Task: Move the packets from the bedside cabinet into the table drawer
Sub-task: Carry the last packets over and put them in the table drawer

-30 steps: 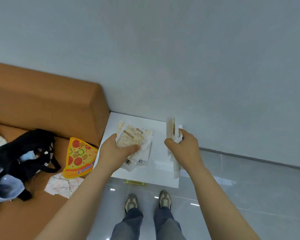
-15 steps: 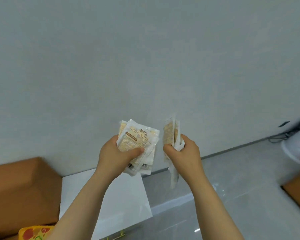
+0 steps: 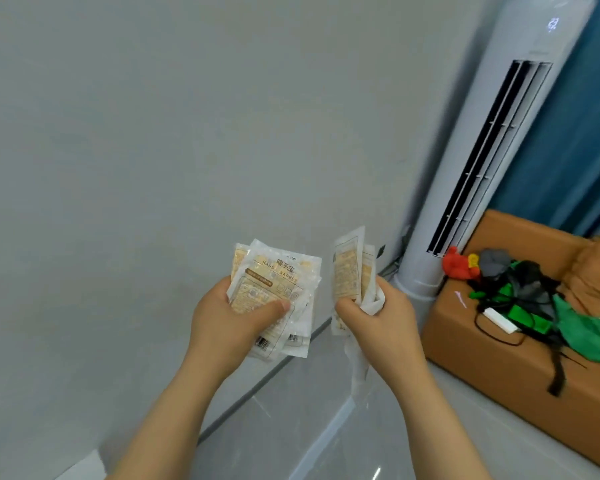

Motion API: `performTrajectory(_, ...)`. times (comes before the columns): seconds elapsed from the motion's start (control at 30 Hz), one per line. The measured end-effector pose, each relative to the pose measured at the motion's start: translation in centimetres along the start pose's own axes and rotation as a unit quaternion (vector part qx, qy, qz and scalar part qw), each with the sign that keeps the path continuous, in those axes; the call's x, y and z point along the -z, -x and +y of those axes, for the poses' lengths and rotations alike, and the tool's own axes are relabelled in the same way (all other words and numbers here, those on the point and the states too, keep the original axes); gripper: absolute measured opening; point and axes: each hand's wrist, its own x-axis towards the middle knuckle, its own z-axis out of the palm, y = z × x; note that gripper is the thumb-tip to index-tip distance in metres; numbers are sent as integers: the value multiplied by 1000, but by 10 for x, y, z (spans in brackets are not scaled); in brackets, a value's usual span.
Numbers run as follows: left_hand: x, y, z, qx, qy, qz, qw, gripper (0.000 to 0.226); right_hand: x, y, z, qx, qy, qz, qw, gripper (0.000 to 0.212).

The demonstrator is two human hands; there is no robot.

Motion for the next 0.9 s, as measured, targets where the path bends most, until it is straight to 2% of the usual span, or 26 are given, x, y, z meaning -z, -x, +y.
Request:
performTrajectory(0.23, -162, -1, 38, -53, 29, -135, 989, 26, 149, -13, 46, -13, 47, 134, 990, 19)
performTrajectory(0.47, -302, -10, 61, -72, 39, -254, 964, 32, 259, -18, 89, -61, 93, 264, 958, 7)
performTrajectory(0.73, -446, -42, 93, -107, 65, -384, 915, 32, 353, -54, 120, -95, 121, 396, 905, 11)
performTrajectory(0.9, -533, -61, 108, -117, 61, -470, 873, 34, 401, -74, 144, -127, 154, 466, 862, 5)
